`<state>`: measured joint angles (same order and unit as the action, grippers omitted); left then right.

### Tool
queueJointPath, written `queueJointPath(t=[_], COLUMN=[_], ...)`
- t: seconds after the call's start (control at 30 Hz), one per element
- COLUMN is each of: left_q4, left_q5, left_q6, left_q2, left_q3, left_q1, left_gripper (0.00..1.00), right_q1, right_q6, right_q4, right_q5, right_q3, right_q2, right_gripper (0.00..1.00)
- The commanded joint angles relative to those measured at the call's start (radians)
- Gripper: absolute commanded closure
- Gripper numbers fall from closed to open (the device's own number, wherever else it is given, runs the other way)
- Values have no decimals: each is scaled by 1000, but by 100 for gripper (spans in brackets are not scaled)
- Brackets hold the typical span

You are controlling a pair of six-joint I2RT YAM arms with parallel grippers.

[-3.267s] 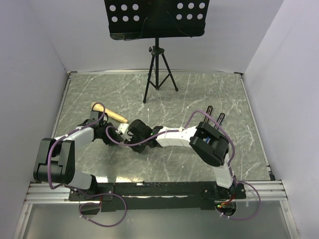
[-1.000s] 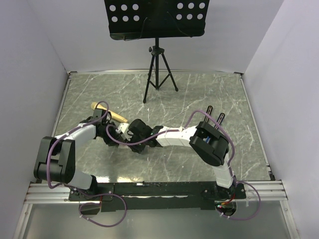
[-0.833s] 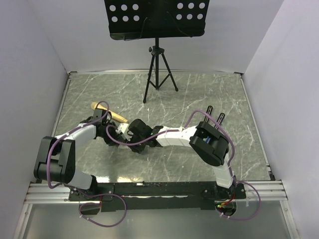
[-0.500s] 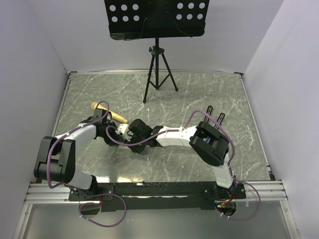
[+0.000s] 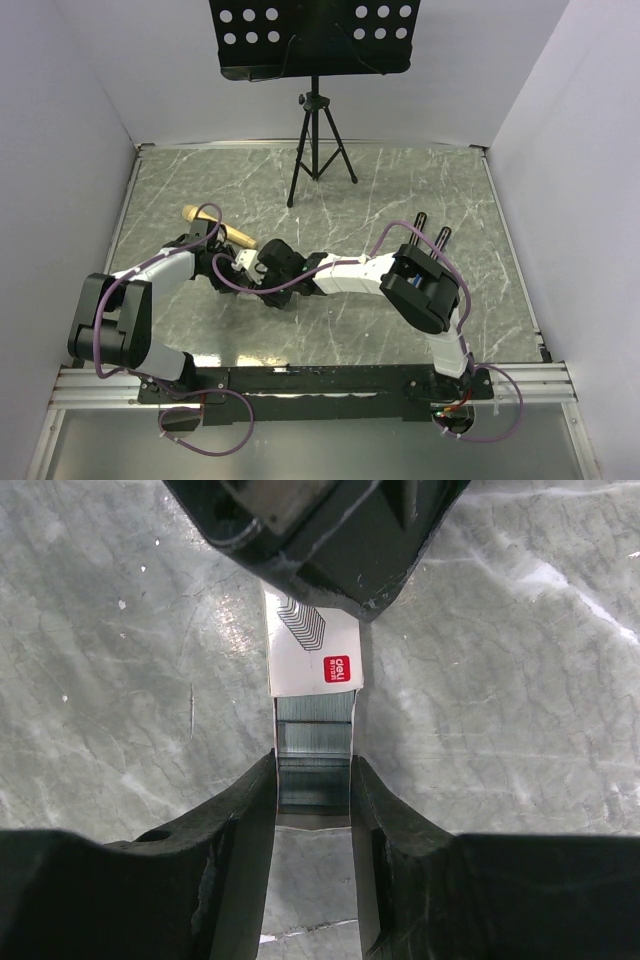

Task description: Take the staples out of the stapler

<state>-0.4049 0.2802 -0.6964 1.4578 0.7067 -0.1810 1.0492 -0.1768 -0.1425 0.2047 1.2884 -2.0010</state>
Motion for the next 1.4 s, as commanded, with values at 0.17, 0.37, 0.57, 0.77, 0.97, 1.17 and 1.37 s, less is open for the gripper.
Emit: queueJointPath(t=[0.17, 0.37, 0.57, 0.77, 0.97, 1.17, 1.37], left_q4=[28, 49, 44, 8, -41, -51, -95], left_q5=[36, 56, 62, 34, -41, -48, -124], left_q6=[-22, -34, -23, -31, -35, -41, -18], left_q2=[-7, -16, -4, -4, -24, -22, -27], left_q3=[16, 8, 16, 19, 31, 42, 79], left_q1=[-40, -44, -60, -67, -69, -69, -69], left_gripper=[64, 64, 64, 65, 65, 65, 64], right_q1=[31, 37, 55, 46, 40, 41, 43], right_q6=[-6, -30, -38, 48, 94, 120, 132], right_q4=[61, 164, 98, 121, 109, 87, 107], right_q5=[38, 15, 60, -53, -129, -149, -159], right_q3=[-14, -87, -86, -61, -87, -89, -133], right_q2=[36, 76, 74, 47, 64, 64, 102], right_gripper=[66, 66, 66, 68, 68, 68, 67])
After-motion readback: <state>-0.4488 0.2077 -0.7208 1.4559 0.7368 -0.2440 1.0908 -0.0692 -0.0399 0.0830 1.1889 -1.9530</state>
